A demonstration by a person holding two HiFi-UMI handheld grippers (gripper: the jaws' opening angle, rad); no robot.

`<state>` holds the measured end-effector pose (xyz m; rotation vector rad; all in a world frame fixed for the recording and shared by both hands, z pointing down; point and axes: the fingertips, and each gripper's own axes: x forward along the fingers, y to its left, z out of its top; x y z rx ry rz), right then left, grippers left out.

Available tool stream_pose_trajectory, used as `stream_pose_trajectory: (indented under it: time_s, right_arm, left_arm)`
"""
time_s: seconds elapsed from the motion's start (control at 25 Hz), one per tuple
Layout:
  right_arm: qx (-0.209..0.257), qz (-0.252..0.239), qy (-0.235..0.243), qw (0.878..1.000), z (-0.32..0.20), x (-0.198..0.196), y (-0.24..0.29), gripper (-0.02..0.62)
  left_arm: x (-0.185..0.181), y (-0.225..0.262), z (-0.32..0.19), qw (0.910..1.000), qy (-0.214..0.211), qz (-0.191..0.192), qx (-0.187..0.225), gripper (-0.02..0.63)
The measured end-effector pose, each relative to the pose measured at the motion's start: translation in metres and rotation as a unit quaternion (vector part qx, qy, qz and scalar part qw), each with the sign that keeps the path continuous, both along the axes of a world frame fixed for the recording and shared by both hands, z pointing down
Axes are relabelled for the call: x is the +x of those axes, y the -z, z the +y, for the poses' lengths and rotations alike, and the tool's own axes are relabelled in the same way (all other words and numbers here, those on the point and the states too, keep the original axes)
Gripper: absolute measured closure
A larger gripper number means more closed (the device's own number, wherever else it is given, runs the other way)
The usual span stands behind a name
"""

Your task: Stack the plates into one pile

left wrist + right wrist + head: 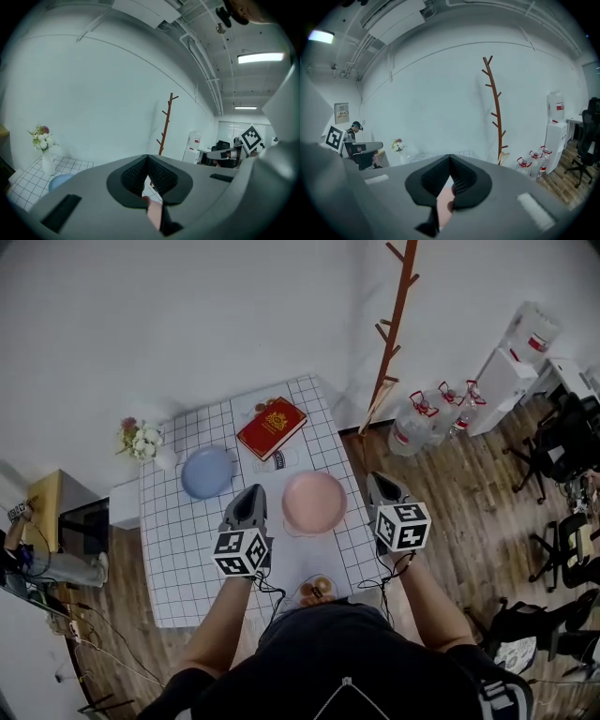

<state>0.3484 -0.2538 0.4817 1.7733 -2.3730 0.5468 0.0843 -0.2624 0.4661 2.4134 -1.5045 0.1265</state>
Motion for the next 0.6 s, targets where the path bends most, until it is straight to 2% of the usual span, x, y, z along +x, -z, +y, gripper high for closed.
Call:
stream_pose_trajectory:
  time_s: [0.28, 0.6]
  right_arm:
    - [0.021, -0.004, -0.009, 1.000, 0.011, 0.017, 0.020, 0.591]
    - [0.037, -0.001, 0.007, 0.999, 0.014, 0.006, 0.032, 0.591]
  left_arm:
    - [-0.006, 0.040, 0.021, 0.9986, -0.005, -0.006, 0.052, 0.611]
    - [-0.026, 0.040, 0.026, 0.9987, 0.023, 0.017, 0.043, 0.611]
